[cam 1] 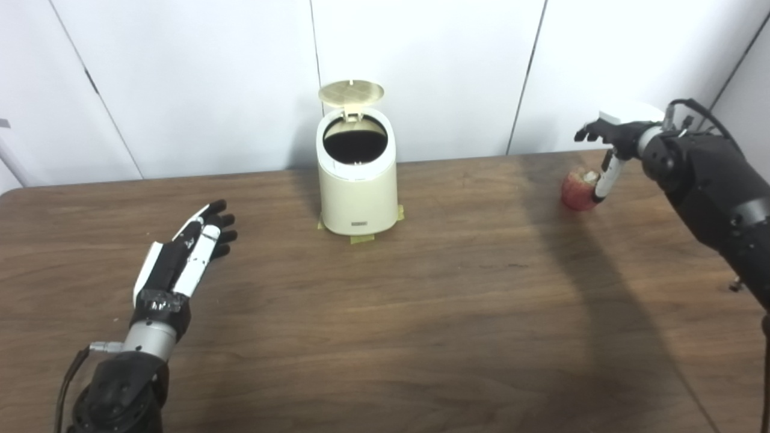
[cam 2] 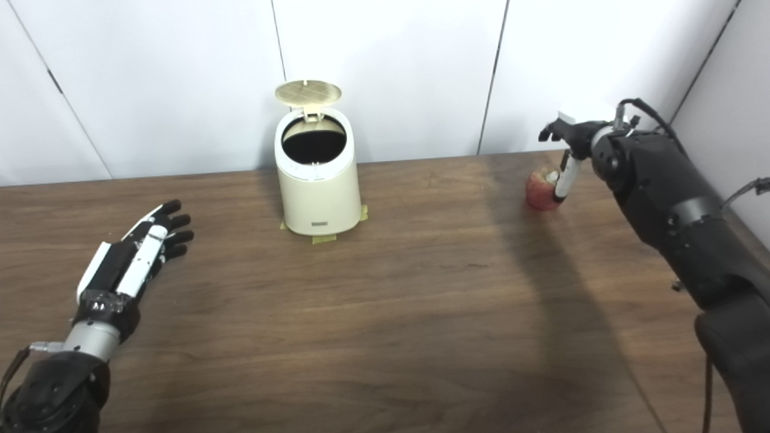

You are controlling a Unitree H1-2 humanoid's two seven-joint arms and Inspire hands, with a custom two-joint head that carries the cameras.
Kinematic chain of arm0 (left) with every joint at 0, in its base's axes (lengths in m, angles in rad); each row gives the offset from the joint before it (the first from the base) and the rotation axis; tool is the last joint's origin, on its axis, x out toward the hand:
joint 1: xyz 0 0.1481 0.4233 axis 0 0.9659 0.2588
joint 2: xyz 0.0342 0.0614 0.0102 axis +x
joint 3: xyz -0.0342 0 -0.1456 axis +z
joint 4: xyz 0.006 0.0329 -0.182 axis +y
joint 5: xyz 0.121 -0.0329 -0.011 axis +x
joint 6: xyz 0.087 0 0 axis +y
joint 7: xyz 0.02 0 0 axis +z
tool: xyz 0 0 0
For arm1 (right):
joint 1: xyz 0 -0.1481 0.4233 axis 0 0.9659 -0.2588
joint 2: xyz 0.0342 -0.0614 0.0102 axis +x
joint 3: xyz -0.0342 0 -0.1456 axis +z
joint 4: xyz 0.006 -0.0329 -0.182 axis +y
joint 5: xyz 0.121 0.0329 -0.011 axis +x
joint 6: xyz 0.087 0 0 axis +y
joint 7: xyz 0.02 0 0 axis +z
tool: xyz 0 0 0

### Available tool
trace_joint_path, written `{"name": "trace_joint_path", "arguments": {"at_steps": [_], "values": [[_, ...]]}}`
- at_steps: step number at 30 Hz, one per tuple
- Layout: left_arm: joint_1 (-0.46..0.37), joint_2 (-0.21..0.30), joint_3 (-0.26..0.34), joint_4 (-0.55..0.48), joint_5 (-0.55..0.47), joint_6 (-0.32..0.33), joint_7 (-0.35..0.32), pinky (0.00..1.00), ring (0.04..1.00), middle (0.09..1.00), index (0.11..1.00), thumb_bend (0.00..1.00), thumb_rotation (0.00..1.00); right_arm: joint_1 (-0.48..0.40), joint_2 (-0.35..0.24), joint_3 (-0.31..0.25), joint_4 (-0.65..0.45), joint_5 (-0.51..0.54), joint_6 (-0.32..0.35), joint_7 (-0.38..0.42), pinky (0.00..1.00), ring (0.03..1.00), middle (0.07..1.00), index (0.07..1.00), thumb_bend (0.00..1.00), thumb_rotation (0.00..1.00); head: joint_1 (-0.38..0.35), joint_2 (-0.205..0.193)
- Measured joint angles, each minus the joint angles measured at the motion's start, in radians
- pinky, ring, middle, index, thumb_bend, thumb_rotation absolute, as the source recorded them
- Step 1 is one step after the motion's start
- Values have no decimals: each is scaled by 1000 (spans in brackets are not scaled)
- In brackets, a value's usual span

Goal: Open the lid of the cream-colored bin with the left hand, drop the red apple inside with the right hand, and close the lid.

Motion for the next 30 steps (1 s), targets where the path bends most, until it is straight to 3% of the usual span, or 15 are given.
{"name": "trace_joint_path", "arguments": {"at_steps": [6, 14, 18, 21, 30], "values": [[1, 9, 5, -10, 0, 0, -1, 857, 834, 876, 917, 420, 778, -2, 25, 3, 53, -7, -2, -37, 644, 823, 862, 814, 868, 129, -2, 11], [1, 21, 4, -10, -1, 0, -9, 892, 840, 868, 918, 413, 769, -4, 43, 8, 111, -1, -34, -55, 583, 733, 781, 814, 879, 142, -3, 14], [1, 21, 3, -10, -1, 0, -9, 838, 836, 865, 914, 414, 760, -7, 48, 7, 135, 2, -38, -63, 624, 768, 814, 822, 890, 156, -3, 18], [1, 21, 1, -10, 0, 0, -9, 884, 833, 862, 913, 417, 771, -7, 53, 9, 145, 2, -42, -75, 657, 793, 835, 826, 891, 173, -2, 20], [1, 21, 3, -11, -4, 0, -9, 871, 830, 862, 916, 432, 743, -5, 65, 7, 155, 18, -43, -78, 669, 793, 831, 800, 847, 141, -3, 26]]}}
